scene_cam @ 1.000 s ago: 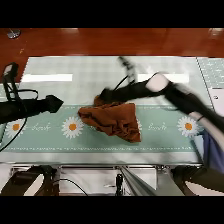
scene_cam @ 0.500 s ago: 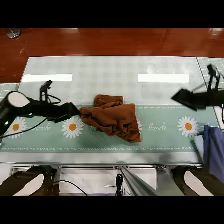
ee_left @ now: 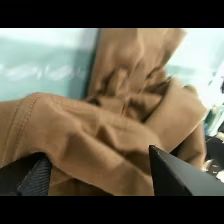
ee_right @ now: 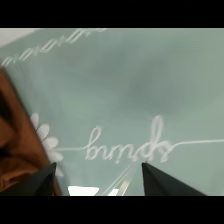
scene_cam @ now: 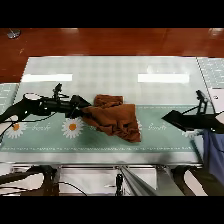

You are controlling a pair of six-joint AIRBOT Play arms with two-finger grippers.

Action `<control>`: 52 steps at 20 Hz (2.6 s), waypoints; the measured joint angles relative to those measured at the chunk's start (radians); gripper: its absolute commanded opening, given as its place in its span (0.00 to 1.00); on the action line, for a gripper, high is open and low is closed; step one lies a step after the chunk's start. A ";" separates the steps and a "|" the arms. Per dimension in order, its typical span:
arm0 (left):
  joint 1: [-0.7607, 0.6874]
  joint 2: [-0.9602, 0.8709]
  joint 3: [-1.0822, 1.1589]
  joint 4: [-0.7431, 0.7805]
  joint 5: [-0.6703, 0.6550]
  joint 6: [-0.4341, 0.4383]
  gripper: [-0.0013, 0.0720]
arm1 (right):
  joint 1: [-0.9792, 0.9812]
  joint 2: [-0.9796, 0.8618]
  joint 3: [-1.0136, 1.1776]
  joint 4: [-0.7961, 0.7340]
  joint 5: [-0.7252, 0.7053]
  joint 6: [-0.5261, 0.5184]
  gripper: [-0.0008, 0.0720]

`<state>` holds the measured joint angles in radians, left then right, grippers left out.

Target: Fold the shirts.

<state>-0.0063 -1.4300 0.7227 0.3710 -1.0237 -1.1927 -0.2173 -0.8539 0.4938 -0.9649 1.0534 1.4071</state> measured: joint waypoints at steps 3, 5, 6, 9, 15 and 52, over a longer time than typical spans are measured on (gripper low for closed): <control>-0.008 -0.042 0.042 -0.044 -0.031 0.084 0.05 | 0.121 -0.014 -0.021 0.013 0.007 0.024 0.86; -0.011 -0.055 0.075 -0.061 -0.058 0.122 0.05 | 0.220 -0.045 -0.027 0.023 0.010 0.039 0.86; -0.011 -0.059 0.091 -0.068 -0.071 0.136 0.05 | 0.273 -0.067 -0.029 0.031 0.002 0.050 0.86; -0.012 -0.065 0.129 -0.075 -0.097 0.158 0.05 | 0.388 -0.140 -0.032 0.057 -0.028 0.065 0.86; -0.013 -0.067 0.151 -0.081 -0.111 0.172 0.05 | 0.536 -0.260 -0.019 0.143 -0.074 0.068 0.67; 0.051 0.907 0.773 0.640 -0.371 -0.349 0.05 | 0.314 0.127 1.414 -0.185 0.389 0.026 0.05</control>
<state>0.0448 -0.5228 1.4956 1.0115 -1.3949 -1.5417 0.0971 -0.7265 1.9076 -1.1500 1.4422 1.4326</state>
